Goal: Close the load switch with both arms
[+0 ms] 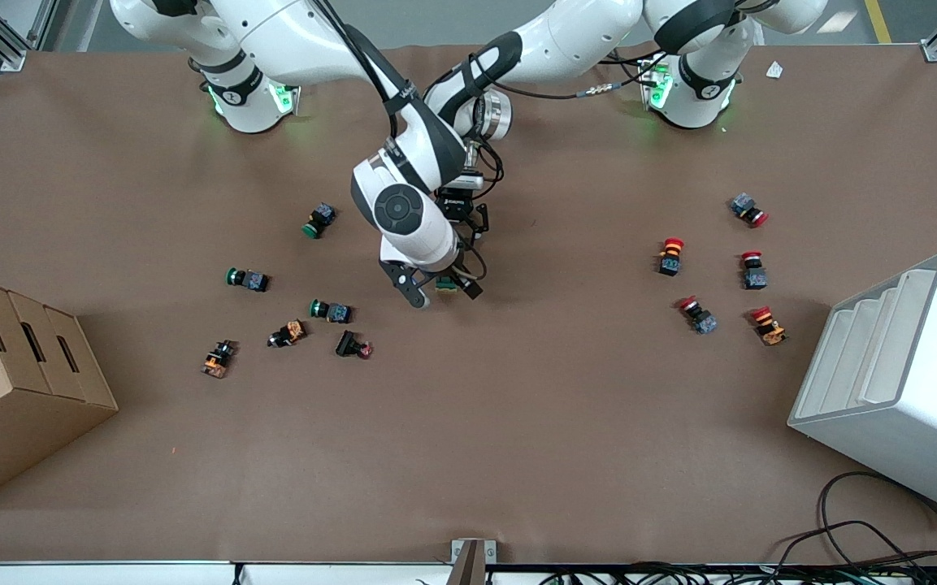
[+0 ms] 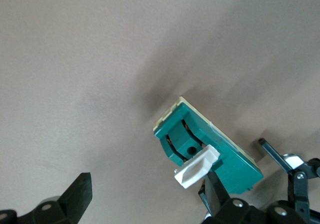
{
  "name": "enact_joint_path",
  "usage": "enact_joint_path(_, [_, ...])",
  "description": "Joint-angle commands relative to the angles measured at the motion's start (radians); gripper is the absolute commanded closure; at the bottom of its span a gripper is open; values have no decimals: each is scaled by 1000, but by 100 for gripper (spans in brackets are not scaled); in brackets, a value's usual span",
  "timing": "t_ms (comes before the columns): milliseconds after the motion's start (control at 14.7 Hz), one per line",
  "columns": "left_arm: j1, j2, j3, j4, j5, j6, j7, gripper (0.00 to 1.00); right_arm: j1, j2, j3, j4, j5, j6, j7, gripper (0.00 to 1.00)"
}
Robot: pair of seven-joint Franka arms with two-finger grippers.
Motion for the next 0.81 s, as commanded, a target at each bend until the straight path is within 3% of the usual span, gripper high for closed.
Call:
enact_joint_path(0, [1,42,19,9,0,7,-23,0,-13,38,7,40,2,5,-5,0])
enact_joint_path(407, [1,42,26,9,0,7,-20,0,-42,62,7,54,-1,57,-23,0])
enact_joint_path(747, [3,39,26,9,0,6,-18,0,-47,144,7,129,-3,59,-22,0])
